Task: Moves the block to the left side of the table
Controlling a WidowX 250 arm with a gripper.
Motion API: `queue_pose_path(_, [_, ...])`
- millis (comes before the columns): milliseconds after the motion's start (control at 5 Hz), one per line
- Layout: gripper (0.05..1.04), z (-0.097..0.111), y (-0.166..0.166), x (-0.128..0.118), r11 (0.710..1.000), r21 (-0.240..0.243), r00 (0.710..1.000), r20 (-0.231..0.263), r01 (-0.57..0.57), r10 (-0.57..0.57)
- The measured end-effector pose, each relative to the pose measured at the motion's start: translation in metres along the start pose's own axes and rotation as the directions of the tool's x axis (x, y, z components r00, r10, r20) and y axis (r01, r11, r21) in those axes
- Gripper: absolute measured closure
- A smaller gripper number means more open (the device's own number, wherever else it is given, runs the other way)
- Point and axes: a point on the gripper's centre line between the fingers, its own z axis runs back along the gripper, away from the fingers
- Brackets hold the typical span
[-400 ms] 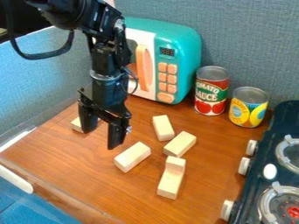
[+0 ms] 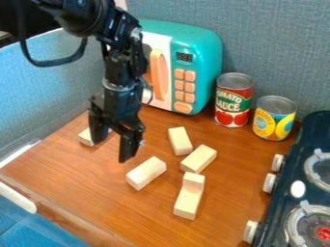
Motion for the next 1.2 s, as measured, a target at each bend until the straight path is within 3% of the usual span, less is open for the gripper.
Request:
queue_pose_path(200, [0.084,-0.004,0.013,0.02,0.999,0.053,1.0,0.024,0.006,-0.007])
queue_pose_path(400, [0.084,0.004,0.022,0.033,0.999,0.026,0.997,0.066,-0.031,0.03])
queue_pose_path(600, [0.084,0.006,0.023,0.038,0.997,-0.047,0.996,0.069,-0.058,0.062])
queue_pose_path(800, [0.084,0.006,0.013,0.034,0.985,-0.168,0.997,0.063,-0.041,0.052])
queue_pose_path(1000, [0.084,0.012,0.004,0.038,0.972,-0.231,0.995,0.099,0.043,-0.02])
queue_pose_path(1200, [0.084,0.01,-0.014,0.037,0.967,-0.213,0.989,0.082,0.14,-0.125])
